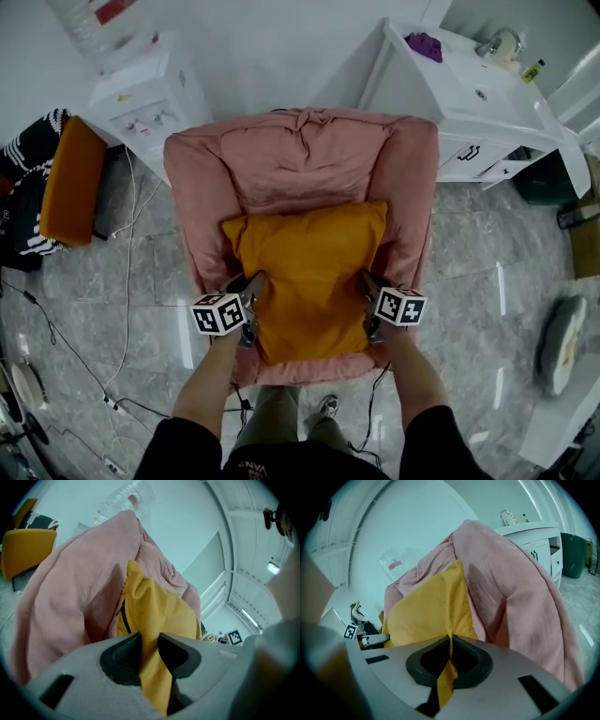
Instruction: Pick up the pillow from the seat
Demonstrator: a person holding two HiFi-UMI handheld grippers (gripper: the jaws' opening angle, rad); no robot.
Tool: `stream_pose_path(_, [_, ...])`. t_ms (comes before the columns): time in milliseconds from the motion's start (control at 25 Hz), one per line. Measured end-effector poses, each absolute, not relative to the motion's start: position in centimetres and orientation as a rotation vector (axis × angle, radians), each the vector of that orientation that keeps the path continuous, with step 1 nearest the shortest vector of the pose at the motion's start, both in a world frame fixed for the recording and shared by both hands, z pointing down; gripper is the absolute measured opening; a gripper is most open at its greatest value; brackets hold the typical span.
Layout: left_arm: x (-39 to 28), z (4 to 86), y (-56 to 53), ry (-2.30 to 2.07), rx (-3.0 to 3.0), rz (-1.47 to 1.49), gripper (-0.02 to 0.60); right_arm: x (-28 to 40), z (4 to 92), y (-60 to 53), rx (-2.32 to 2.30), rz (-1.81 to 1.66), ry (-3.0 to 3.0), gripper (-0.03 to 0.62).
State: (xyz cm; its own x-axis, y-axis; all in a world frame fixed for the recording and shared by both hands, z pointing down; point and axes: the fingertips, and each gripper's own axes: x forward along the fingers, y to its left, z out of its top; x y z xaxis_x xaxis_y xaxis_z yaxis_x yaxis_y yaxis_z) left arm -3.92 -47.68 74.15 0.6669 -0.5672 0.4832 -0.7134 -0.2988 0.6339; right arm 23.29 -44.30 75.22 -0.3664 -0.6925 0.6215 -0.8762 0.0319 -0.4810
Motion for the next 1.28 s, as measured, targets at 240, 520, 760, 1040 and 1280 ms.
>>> stream_pose_path(240, [-4.1, 72.2, -45.3, -1.019, 2.021, 0.162, 0.117, 23.2, 73.2, -41.8, 1.661, 1.234, -2.124, 0.008])
stream_pose_path(520, [-3.9, 69.7, -41.6, -1.042, 2.059, 0.141, 0.117, 23.4, 71.1, -38.4, 1.659, 1.194, -2.166, 0.009])
stream_pose_path(760, [-4.0, 67.6, -37.9, -1.082, 2.070, 0.115, 0.117, 23.4, 69.1, -35.0, 1.664, 1.156, -2.202, 0.009])
stream_pose_path(1040, [-4.3, 65.8, -33.4, -1.141, 2.095, 0.073, 0.117, 23.2, 67.2, -30.7, 1.679, 1.092, -2.244, 0.009])
stream_pose_path(1280, [-4.4, 64.6, -30.1, -1.184, 2.124, 0.063, 0.117, 23.2, 66.3, -27.6, 1.712, 1.105, -2.256, 0.011])
